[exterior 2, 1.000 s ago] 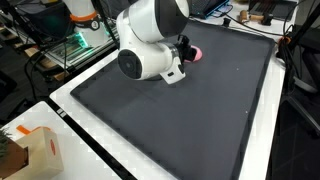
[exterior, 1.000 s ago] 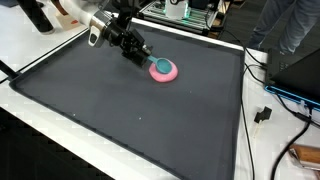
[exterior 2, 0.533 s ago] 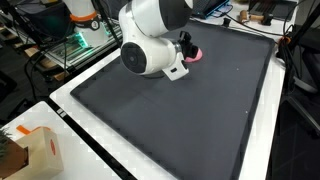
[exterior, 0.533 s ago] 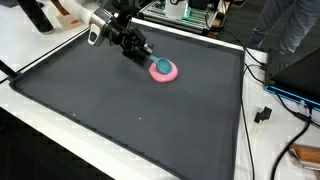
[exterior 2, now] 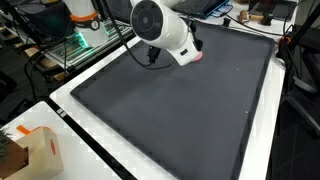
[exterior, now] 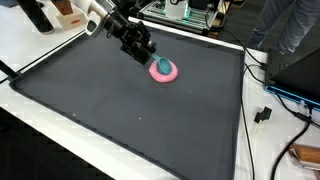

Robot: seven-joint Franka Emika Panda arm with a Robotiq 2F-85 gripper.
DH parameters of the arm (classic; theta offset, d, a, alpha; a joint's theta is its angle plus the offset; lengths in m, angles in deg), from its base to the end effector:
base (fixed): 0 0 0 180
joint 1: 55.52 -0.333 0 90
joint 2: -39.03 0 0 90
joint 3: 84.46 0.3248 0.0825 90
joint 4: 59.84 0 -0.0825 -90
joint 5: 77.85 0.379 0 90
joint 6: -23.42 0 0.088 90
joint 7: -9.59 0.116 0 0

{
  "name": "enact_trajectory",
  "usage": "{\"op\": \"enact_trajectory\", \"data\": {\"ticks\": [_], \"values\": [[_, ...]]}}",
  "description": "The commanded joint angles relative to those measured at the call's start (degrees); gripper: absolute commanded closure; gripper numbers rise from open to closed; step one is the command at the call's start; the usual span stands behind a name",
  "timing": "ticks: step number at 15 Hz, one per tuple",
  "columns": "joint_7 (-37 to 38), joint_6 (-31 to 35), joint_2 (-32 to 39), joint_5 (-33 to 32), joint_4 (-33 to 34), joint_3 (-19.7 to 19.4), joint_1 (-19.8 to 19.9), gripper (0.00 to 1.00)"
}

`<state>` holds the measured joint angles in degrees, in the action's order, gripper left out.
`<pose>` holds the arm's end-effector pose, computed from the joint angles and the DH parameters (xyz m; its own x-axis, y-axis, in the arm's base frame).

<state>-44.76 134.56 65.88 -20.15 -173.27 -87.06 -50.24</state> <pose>0.5770 -0.0140 0.2242 0.9878 0.1289 0.0877 0.1481 -0.6002 -0.7860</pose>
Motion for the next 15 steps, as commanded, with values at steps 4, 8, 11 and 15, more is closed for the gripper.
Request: {"op": "enact_trajectory", "data": {"ticks": [4, 8, 11, 15], "values": [[8.14, 7.78, -9.47, -8.52, -4.66, 1.11, -3.81, 0.75], [14.15, 9.63, -14.34, -14.65, -6.51, 2.33, -5.10, 0.75], [19.23, 11.09, -17.52, -20.11, -7.59, 3.29, -5.80, 0.75], [27.19, 13.27, -20.93, -26.43, -8.72, 4.55, -6.69, 0.75]]}}
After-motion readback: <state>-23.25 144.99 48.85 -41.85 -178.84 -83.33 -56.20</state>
